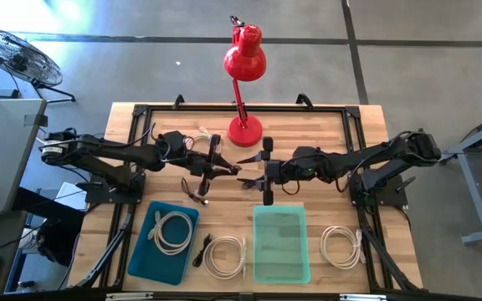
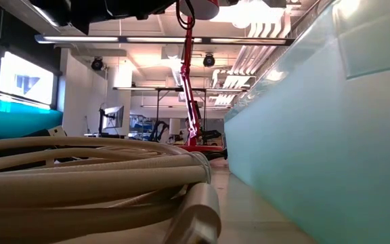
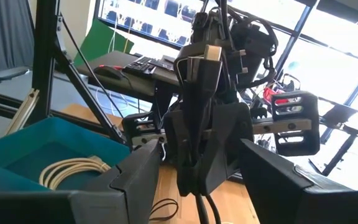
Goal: Pick & Place USB Port
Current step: Put the black USB cable into the green bin
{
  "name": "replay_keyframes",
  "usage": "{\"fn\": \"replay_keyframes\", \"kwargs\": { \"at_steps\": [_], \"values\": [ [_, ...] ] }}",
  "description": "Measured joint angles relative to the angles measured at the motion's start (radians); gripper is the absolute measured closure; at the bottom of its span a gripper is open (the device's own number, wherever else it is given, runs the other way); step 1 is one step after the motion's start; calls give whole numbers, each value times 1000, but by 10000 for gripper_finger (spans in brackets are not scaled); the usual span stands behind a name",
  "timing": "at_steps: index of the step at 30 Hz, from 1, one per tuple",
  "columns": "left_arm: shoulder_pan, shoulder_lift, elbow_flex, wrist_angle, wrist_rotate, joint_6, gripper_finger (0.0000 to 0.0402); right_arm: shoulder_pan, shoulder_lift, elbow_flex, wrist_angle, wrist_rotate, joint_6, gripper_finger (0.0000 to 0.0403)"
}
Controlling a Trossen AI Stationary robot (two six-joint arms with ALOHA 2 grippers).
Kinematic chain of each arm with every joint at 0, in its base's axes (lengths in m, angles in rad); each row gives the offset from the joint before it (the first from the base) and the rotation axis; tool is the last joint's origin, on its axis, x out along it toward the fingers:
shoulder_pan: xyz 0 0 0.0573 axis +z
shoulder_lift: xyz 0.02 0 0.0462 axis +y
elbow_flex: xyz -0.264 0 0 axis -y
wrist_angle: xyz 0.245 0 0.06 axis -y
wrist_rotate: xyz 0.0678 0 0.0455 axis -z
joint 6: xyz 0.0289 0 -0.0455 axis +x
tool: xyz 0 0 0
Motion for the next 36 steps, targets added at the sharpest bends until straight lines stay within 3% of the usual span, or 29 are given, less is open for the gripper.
{"fn": "replay_keyframes", "kwargs": {
  "at_steps": [16, 29, 36],
  "values": [
    [0, 15, 1, 18, -23, 2, 379, -34, 7, 1, 35, -70, 24, 194],
    [0, 14, 2, -3, -52, 23, 379, -54, 133, 112, 27, -112, 3, 195],
    [0, 14, 3, -24, -52, 22, 379, -54, 150, 151, -14, -110, -10, 242]
  ]
}}
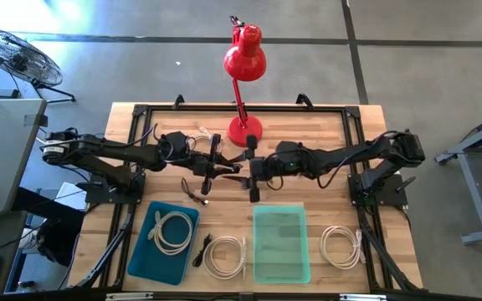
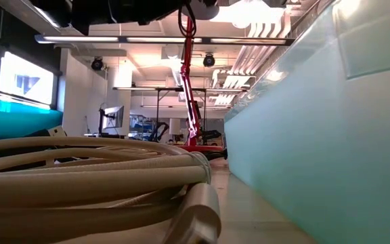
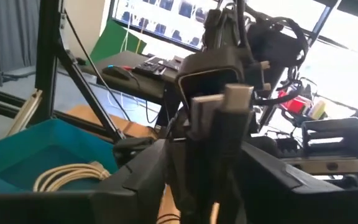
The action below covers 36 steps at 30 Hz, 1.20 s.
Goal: Pick & Place USB Port
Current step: Put the black USB cable into the green bin
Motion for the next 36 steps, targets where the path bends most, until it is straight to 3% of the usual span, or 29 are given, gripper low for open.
{"fn": "replay_keyframes", "kwargs": {
  "at_steps": [7, 11, 20, 28, 32, 36],
  "values": [
    [0, 0, 0, -16, -1, 0, 379, 0, 0, 1, -28, 25, -34, 360],
    [0, 0, 0, -18, -5, 0, 373, 8, 0, 1, -35, 48, -52, 360],
    [0, -1, 1, -25, -42, 0, 265, 44, -14, 2, -93, 197, -130, 360],
    [0, -1, 1, -128, -96, 0, 236, 131, -135, 52, -363, 422, -150, 360],
    [0, -4, 1, -178, -147, 4, 235, 191, -195, 54, -526, 492, -38, 360],
    [0, -12, 0, -225, -197, 57, 234, 228, -262, 57, -712, 448, 250, 360]
  ]
}}
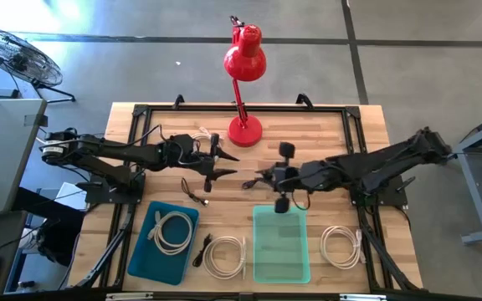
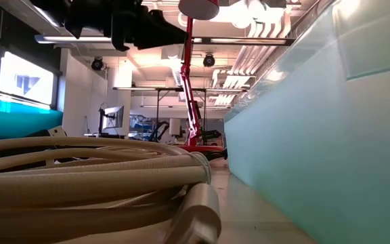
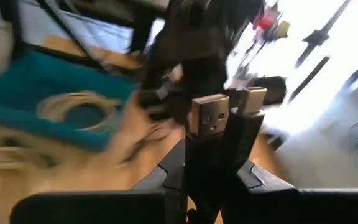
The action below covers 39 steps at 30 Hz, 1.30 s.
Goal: Pick & Place USB Port
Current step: Put the black USB cable into the green bin, then put the brown HDMI cable into the blue bin
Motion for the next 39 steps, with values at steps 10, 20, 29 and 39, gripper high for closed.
{"fn": "replay_keyframes", "kwargs": {
  "at_steps": [10, 20, 29, 39],
  "values": [
    [0, -88, 0, -88, -117, 29, 234, 39, 41, -62, -251, -209, 467, 360],
    [0, -244, 0, -314, -167, 18, 234, 28, 141, -159, -271, -389, 598, 360],
    [0, -348, 0, -507, -169, -32, 234, -24, 159, -265, -153, -568, 671, 351],
    [0, -354, 0, -675, -173, -52, 234, -31, 159, -296, -64, -585, 696, 235]
  ]
}}
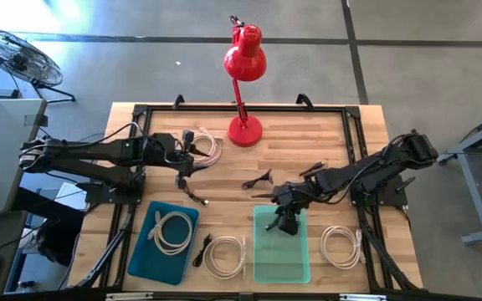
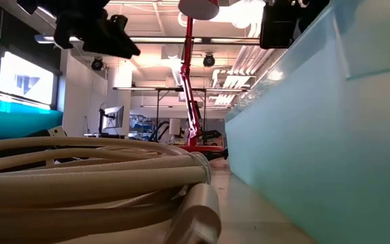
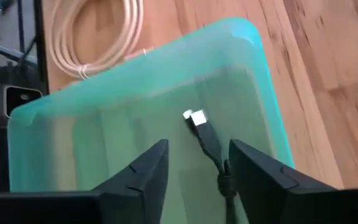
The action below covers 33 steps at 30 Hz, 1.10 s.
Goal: Pick & Place USB Port
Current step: Put the brown HDMI cable into the blue bin
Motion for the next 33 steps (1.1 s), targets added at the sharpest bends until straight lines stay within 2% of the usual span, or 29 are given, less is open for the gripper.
{"fn": "replay_keyframes", "kwargs": {
  "at_steps": [7, 14, 16, 20, 23, 26, 33],
  "values": [
    [0, 0, 0, -223, 19, -87, 234, -7, 0, 0, 58, 19, -73, 201],
    [0, 9, 0, -449, 19, -166, 234, -43, 0, 0, 71, 6, -139, 195],
    [0, 9, 0, -459, 1, -164, 234, -56, 0, 0, 72, 6, -158, 195],
    [4, 22, 11, -477, -102, -145, 234, -81, 0, 0, 103, 6, -194, 194],
    [52, 84, 51, -533, -165, -132, 234, -96, 0, 0, 128, -9, -198, 194],
    [115, 167, 92, -558, -173, -77, 234, -104, 0, 1, 146, -38, -198, 194],
    [260, 414, 176, -577, -49, 35, 234, -100, 0, 1, 153, -41, -197, 194]
  ]
}}
